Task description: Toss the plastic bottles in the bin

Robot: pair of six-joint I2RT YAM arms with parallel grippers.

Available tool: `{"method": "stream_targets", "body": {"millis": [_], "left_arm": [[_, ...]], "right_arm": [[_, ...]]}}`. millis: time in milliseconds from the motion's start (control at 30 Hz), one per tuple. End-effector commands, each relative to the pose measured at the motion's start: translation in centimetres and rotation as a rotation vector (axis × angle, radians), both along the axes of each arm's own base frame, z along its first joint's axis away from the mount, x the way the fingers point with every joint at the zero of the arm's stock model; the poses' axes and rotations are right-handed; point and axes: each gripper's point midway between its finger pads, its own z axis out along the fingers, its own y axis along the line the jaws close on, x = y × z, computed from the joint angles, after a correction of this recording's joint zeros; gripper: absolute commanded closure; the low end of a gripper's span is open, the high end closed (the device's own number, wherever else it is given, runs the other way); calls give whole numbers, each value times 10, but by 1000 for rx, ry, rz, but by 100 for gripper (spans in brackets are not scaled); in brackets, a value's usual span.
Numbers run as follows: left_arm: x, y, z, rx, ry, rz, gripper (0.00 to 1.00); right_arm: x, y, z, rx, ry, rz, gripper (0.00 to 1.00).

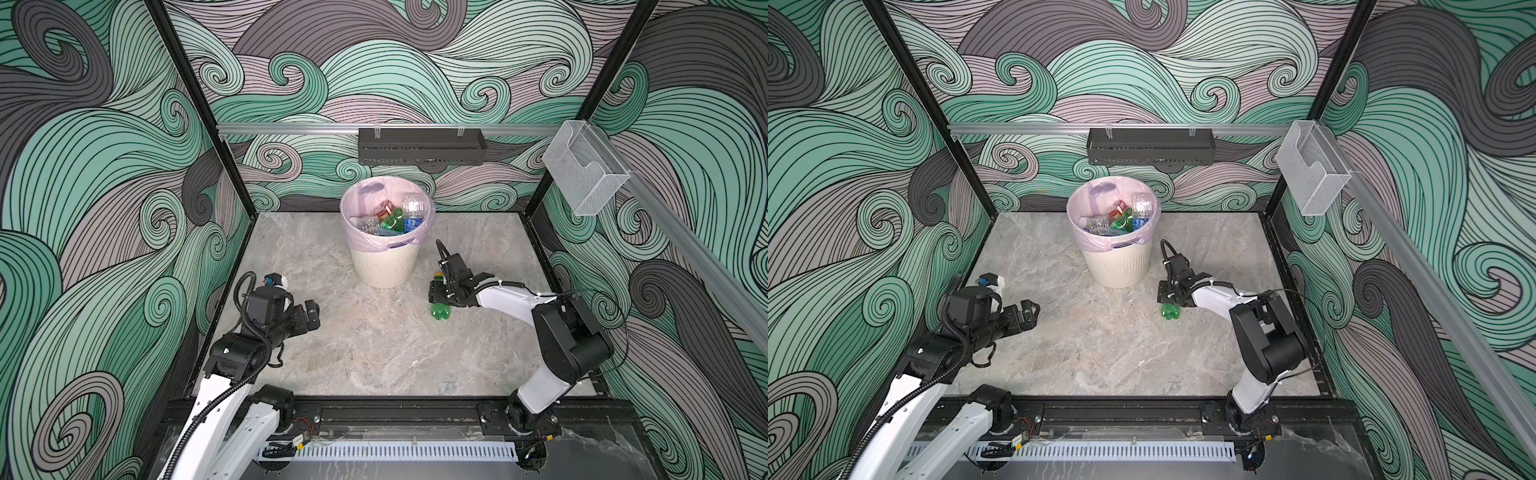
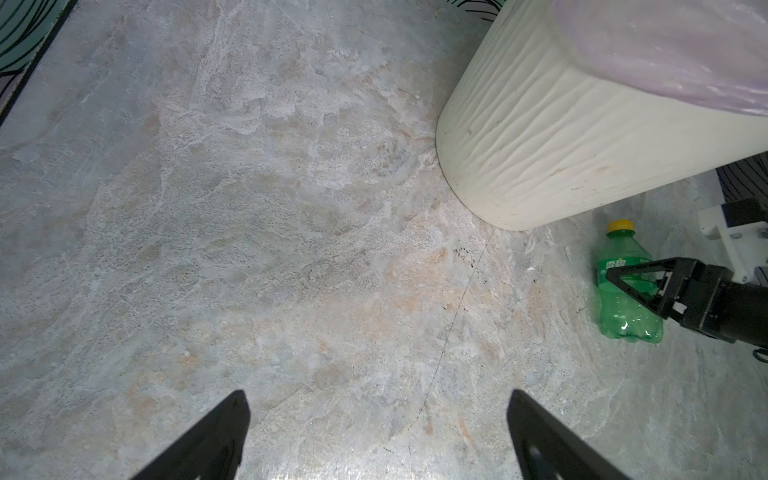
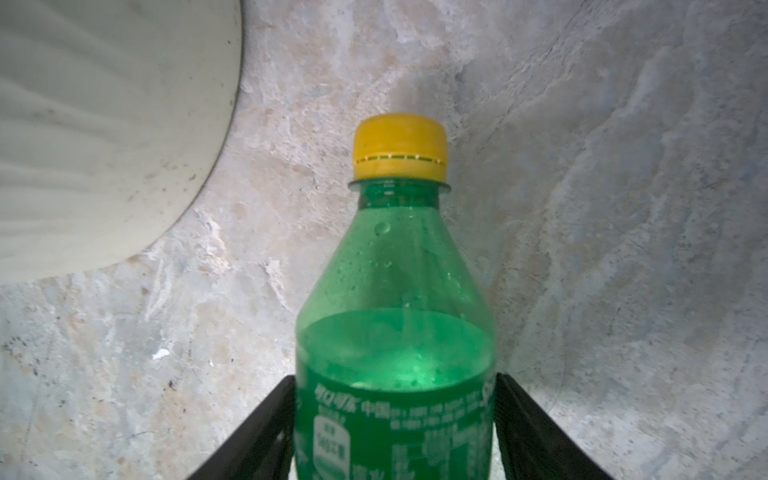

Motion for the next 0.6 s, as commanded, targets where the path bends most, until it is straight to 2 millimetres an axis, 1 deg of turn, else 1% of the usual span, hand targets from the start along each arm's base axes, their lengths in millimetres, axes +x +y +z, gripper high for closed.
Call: {"method": "stream_targets", "body": {"millis": [0,267,367,567], "left_arm": [[1,5,2,3,-14,28,1],[1,5,2,2,-17,31,1],[1,5,2,1,-15,32,1],[1,5,2,2,-14,31,1]], "right_arm": [[-4,-10,-3,-40,9,-9,26],[-5,-10,-1,-44,-1,1,31],[-7,-12,1,-50,-7,8,35],[-12,-18,11,-53,-35,9,37]]}}
